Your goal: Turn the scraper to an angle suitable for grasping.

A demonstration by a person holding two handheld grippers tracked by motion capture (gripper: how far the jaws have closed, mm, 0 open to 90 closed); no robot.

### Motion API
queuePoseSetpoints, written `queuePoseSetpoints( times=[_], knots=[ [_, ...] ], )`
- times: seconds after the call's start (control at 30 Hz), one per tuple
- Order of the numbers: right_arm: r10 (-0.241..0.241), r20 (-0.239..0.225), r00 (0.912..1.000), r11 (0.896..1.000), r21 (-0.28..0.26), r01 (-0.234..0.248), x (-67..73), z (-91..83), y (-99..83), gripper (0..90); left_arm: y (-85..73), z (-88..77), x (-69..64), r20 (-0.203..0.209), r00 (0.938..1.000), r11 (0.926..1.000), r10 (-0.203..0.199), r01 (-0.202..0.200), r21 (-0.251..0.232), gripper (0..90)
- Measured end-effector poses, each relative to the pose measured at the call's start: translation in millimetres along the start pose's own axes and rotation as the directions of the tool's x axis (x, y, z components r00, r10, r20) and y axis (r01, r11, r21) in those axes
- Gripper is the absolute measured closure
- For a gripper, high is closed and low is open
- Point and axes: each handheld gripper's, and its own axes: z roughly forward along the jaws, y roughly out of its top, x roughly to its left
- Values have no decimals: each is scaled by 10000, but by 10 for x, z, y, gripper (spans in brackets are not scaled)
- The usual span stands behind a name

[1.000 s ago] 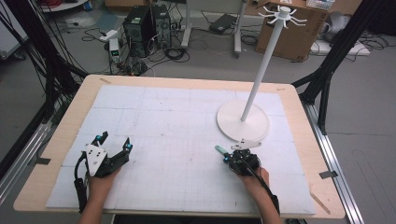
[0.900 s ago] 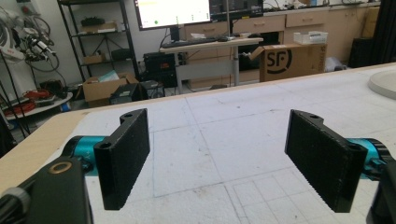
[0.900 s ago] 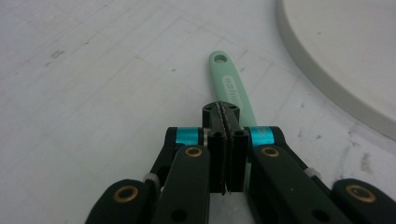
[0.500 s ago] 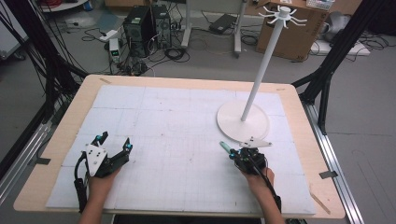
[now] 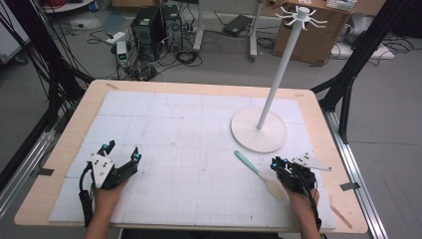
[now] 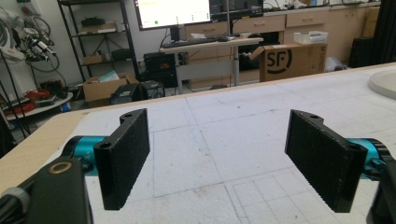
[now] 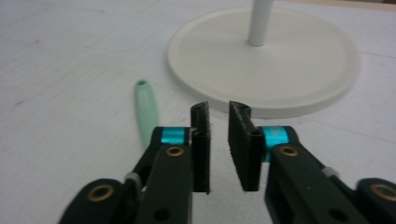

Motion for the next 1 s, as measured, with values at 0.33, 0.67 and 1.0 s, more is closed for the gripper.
queuePoseSetpoints(
  times=[0.33, 0.67, 1.0],
  knots=[
    [1609, 1486, 9757, 9750, -1774, -1337, -108, -60, -132, 248, 0, -1, 1, 15, 10000, 10000, 10, -10, 0, 225],
    [760, 1968, 9775, 9221, -3870, 62, 71, -177, -232, 169, 0, 1, -2, 12, 10000, 10000, -19, 19, -16, 225],
    [530, 1892, 9805, 9196, -3920, 259, 63, -167, -277, 162, -2, -3, -2, 24, 10000, 10000, 14, -14, -30, 224]
  ],
)
